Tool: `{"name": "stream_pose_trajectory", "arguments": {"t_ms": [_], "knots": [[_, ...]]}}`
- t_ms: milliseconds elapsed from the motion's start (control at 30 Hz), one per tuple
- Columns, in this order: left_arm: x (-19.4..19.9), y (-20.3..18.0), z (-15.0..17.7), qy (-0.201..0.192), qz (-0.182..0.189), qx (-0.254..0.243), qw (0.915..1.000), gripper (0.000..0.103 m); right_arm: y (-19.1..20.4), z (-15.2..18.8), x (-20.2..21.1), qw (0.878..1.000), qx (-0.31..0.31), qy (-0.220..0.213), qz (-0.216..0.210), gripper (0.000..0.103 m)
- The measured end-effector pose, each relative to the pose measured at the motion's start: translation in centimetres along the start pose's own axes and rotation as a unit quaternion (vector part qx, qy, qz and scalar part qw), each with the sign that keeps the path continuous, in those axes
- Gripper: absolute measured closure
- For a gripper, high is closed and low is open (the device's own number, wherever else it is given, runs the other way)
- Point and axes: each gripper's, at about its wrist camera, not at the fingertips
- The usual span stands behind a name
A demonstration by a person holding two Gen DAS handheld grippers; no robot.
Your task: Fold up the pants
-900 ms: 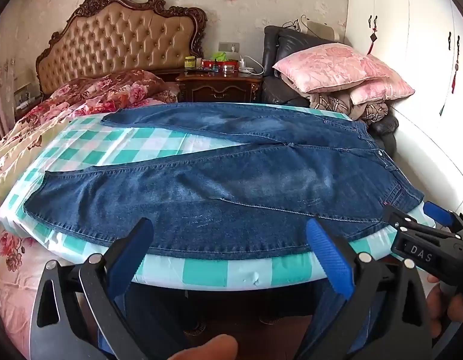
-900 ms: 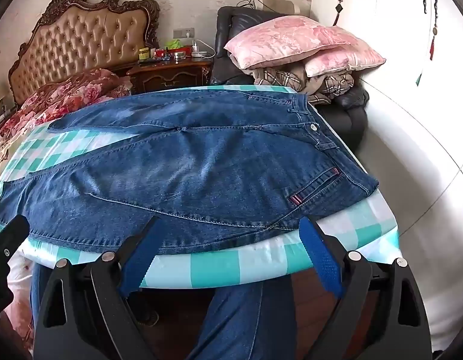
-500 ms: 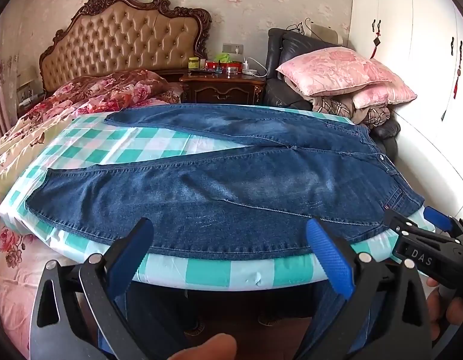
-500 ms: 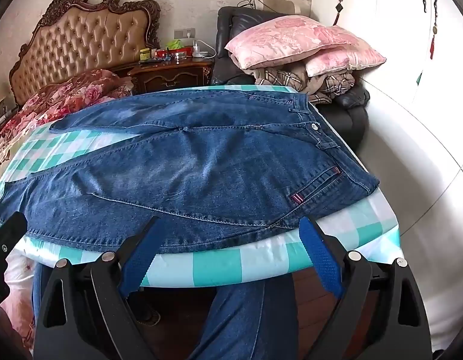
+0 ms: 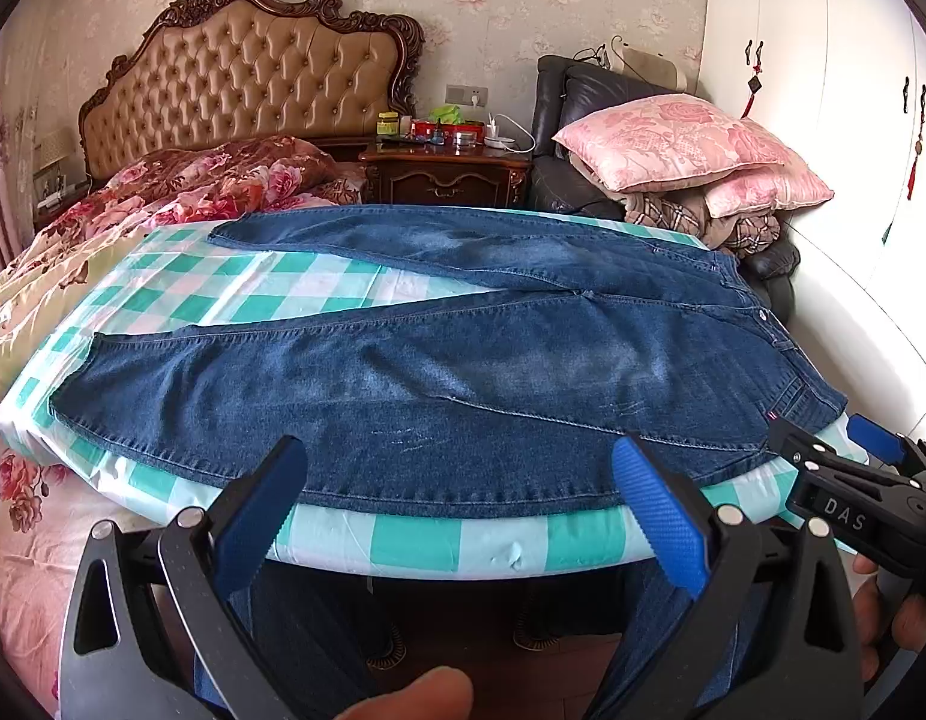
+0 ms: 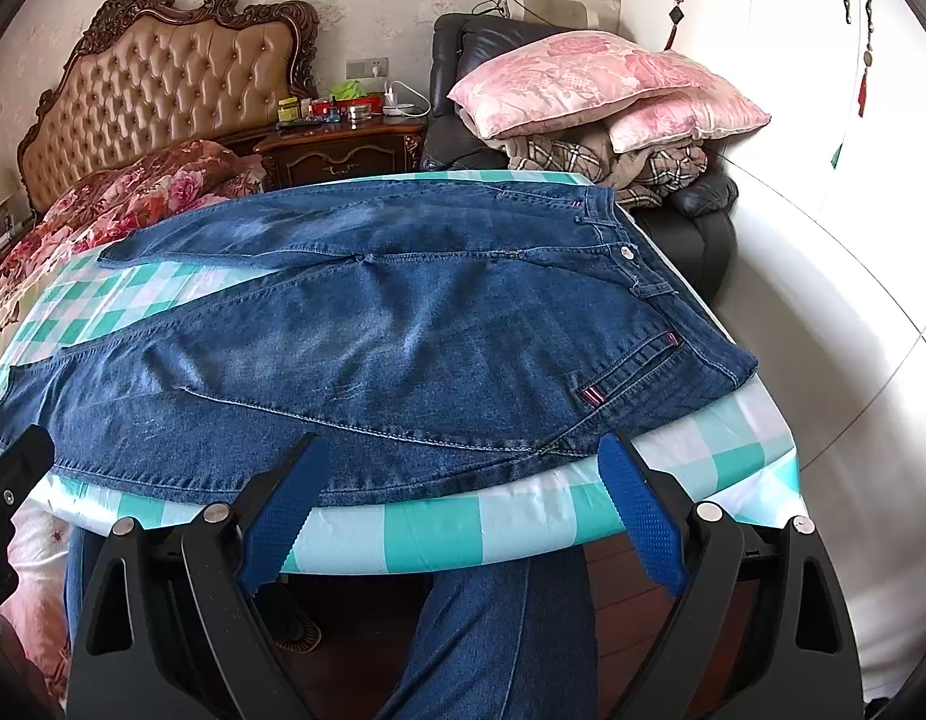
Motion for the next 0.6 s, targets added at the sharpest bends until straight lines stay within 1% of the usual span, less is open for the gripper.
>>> {"name": "stream_pose_trajectory", "arguments": {"t_ms": [600], "knots": [[-0.13, 0.02, 0.03, 0.001, 0.001, 0.001, 1.0, 0.001, -0.06, 0.08, -0.13, 1.0, -0.001, 0.0, 0.0, 0.015]]}}
Point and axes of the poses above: each gripper's, at about its wrist camera, not at the fingertips, and x roughly against the way its jaws point, y to its left, z to its underside, and after that the axes turned 4 degrees about y, right-handed
